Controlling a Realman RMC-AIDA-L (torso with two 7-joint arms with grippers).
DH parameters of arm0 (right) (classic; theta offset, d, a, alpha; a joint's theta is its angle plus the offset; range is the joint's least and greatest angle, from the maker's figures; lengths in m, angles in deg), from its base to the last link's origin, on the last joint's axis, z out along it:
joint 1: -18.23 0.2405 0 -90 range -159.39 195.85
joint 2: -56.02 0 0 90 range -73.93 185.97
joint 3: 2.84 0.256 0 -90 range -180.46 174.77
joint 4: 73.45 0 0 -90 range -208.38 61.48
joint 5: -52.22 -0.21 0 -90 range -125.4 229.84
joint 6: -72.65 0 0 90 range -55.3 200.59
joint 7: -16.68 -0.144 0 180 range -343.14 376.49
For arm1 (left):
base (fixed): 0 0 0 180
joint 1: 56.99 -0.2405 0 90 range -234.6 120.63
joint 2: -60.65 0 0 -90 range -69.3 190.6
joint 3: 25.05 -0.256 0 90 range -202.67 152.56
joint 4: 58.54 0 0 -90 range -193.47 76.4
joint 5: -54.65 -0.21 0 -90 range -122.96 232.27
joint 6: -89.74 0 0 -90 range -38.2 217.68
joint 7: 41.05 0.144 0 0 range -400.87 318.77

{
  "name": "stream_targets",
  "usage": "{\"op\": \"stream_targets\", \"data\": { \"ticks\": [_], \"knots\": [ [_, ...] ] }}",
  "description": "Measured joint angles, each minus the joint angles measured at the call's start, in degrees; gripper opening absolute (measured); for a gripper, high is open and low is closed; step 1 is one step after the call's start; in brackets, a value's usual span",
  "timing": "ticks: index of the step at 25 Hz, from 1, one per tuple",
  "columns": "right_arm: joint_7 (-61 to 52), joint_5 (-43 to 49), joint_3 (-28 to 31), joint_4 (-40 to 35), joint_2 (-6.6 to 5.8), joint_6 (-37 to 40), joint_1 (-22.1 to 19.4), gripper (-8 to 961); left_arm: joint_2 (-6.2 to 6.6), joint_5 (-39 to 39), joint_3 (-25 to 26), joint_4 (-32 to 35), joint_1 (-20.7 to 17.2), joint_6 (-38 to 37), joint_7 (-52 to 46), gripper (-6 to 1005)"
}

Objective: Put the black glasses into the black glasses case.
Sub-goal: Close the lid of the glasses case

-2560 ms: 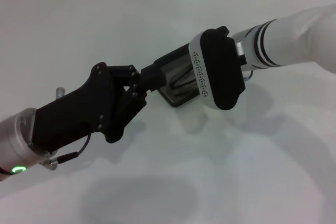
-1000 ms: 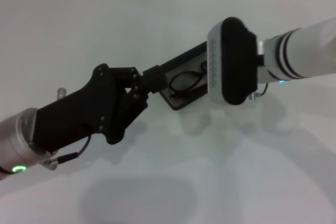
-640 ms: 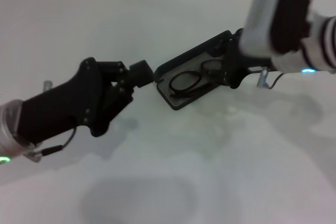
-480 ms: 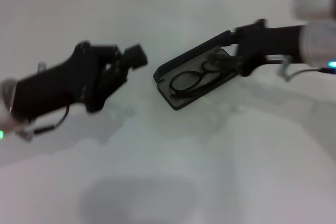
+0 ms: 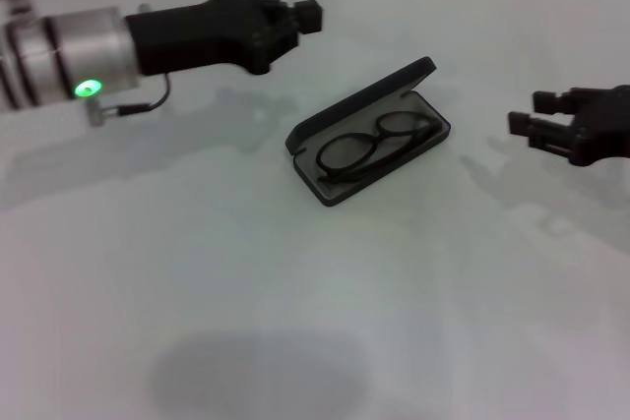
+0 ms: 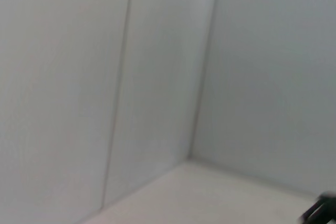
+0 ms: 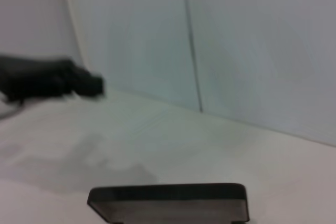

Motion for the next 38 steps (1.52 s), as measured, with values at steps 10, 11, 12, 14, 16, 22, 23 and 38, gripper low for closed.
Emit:
{"op": "stream_targets", "data": {
  "ticks": [10, 11, 12, 14, 16, 22, 23, 38],
  "knots": [
    [6.5, -8.7, 4.5, 7.4, -0.24, 2.1, -2.4, 422, -5.7, -14.5, 0.0, 4.2, 4.4, 14.5, -7.5, 189],
    [6.8, -8.8, 4.5, 7.9, -0.25, 2.1, -2.2, 422, -6.19, -15.4, -0.1, 4.5, 4.5, 15.0, -8.0, 189],
    [7.1, -8.8, 4.4, 8.2, -0.27, 2.1, -2.0, 422, -6.6, -15.7, -0.1, 4.6, 4.6, 15.5, -8.3, 190],
    [7.7, -8.7, 4.2, 8.6, -0.27, 2.1, -1.5, 422, -7.46, -16.0, -0.1, 4.6, 4.7, 16.7, -8.6, 191],
    [8.2, -8.7, 4.1, 9.1, -0.24, 2.0, -0.9, 423, -8.2, -16.0, 0.0, 4.6, 4.7, 18.1, -8.7, 191],
    [9.2, -8.9, 4.1, 11.6, -0.21, 2.0, 0.4, 423, -9.05, -16.1, -0.1, 4.3, 4.8, 21.1, -8.7, 191],
    [9.4, -9.0, 4.1, 11.8, -0.18, 2.0, 0.5, 423, -9.08, -16.1, -0.2, 4.2, 4.8, 21.7, -8.7, 192],
    [11.0, -9.2, 3.3, 14.0, -0.09, 2.2, 1.4, 422, -9.64, -19.3, -0.4, 3.1, 5.0, 23.5, -10.2, 192]
  ]
}}
